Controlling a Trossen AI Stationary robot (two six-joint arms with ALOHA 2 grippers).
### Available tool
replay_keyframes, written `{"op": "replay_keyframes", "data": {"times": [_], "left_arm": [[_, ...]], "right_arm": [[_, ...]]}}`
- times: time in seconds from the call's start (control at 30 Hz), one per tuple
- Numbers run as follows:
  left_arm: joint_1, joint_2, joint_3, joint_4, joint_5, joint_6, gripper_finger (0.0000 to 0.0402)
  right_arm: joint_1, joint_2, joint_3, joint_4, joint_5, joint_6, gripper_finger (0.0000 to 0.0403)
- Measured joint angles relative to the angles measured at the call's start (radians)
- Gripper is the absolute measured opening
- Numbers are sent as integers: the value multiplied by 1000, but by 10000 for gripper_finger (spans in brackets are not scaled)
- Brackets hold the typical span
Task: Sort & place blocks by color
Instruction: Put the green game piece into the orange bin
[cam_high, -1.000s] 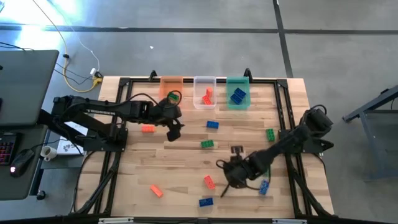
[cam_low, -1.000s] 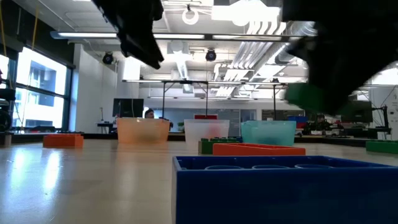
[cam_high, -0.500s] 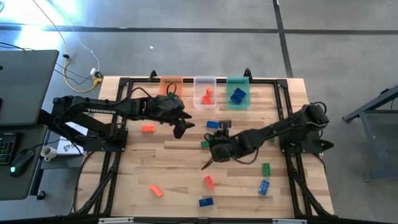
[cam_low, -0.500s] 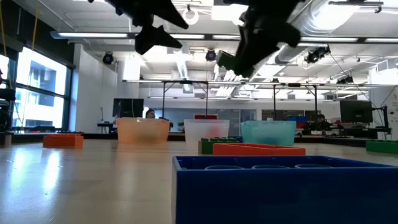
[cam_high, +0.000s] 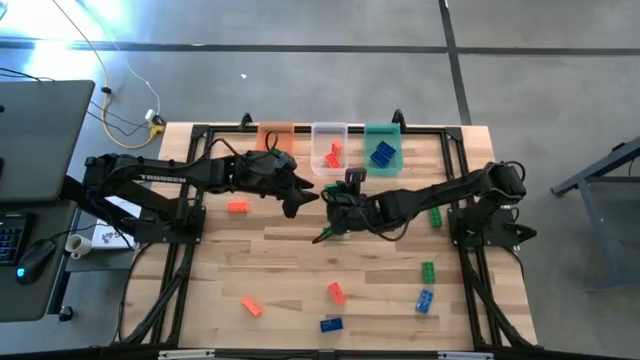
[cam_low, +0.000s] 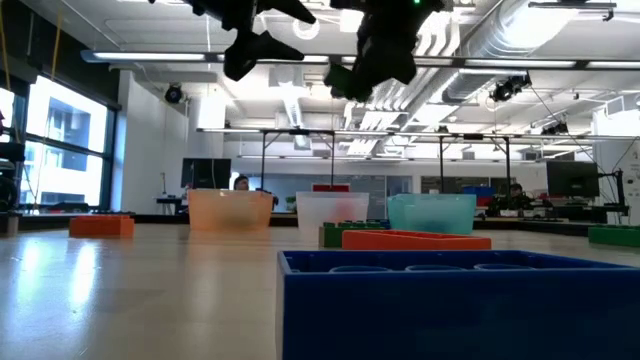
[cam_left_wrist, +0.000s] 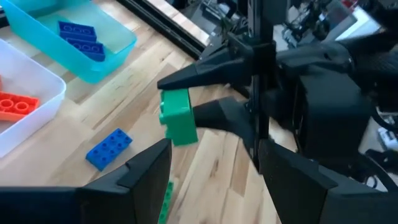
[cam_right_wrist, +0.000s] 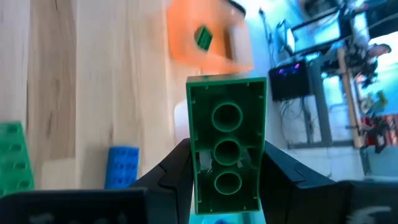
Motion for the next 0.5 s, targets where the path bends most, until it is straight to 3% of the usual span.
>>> {"op": "replay_keyframes", "data": {"times": [0.27,0.5], "left_arm": [[20,3,0,6,12,-8,224],[48,10,0,8,11,-2,212]], "right_arm": [[-2,-1,0,171,8,-146,112],[-14,-2,1,209,7,-164,112]]}}
